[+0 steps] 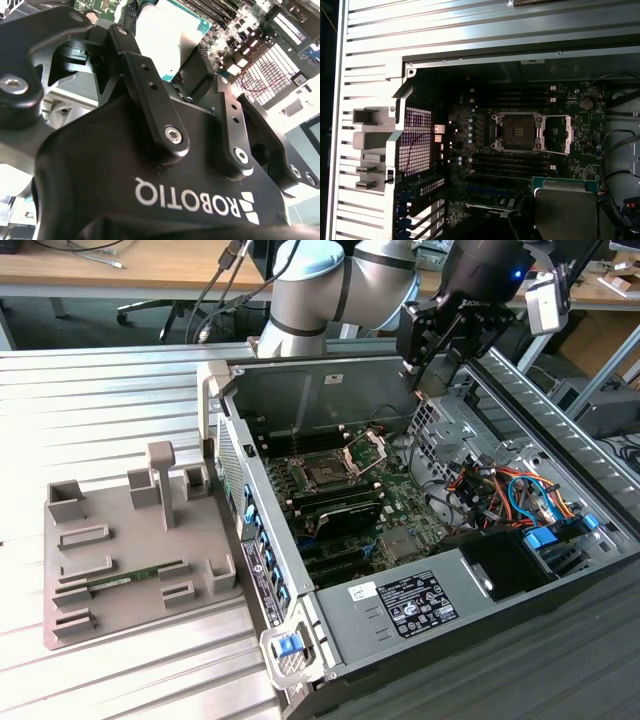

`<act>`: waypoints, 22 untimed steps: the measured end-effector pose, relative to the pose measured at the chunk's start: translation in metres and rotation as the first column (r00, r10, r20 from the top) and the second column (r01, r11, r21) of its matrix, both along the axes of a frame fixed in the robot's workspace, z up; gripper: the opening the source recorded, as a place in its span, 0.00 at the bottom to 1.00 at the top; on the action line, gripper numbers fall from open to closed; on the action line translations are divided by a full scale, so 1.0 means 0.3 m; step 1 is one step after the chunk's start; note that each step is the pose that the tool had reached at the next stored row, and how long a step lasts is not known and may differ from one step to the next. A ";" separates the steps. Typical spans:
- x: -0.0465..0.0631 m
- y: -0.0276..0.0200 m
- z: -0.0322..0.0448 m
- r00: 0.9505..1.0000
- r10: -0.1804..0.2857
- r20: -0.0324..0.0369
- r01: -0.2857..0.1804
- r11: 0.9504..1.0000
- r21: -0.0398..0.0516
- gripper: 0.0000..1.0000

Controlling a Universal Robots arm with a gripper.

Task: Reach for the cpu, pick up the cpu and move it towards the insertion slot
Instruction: 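Pick up the cpu and move it towards the insertion slot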

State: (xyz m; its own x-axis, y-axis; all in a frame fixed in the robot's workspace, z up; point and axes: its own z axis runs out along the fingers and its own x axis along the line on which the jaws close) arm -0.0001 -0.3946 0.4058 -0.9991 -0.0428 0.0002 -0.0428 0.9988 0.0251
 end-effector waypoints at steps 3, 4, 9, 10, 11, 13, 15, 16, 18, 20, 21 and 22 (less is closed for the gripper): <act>0.009 0.000 0.000 1.000 0.000 0.000 0.000 1.000 0.000 0.55; 0.013 0.000 -0.001 1.000 0.000 0.000 0.000 1.000 0.000 0.55; 0.025 0.000 -0.001 1.000 0.000 0.000 0.000 1.000 0.000 0.55; 0.028 0.000 -0.001 1.000 0.000 0.000 0.000 1.000 0.000 0.55; 0.030 0.000 -0.001 1.000 0.000 0.000 0.000 1.000 0.000 0.55; 0.036 0.000 -0.002 1.000 0.000 0.000 0.000 1.000 0.000 0.55; 0.041 0.000 -0.002 1.000 0.000 0.000 0.000 1.000 0.000 0.55; 0.043 0.000 -0.002 1.000 0.000 0.000 0.000 1.000 0.000 0.55; 0.048 0.000 -0.002 1.000 0.000 0.000 0.000 1.000 0.000 0.55; 0.053 0.000 -0.003 1.000 0.000 0.000 0.000 1.000 0.000 0.55; 0.055 0.000 -0.003 1.000 0.000 0.000 0.000 1.000 0.000 0.55; 0.059 0.000 -0.003 1.000 0.000 0.000 0.000 1.000 0.000 0.55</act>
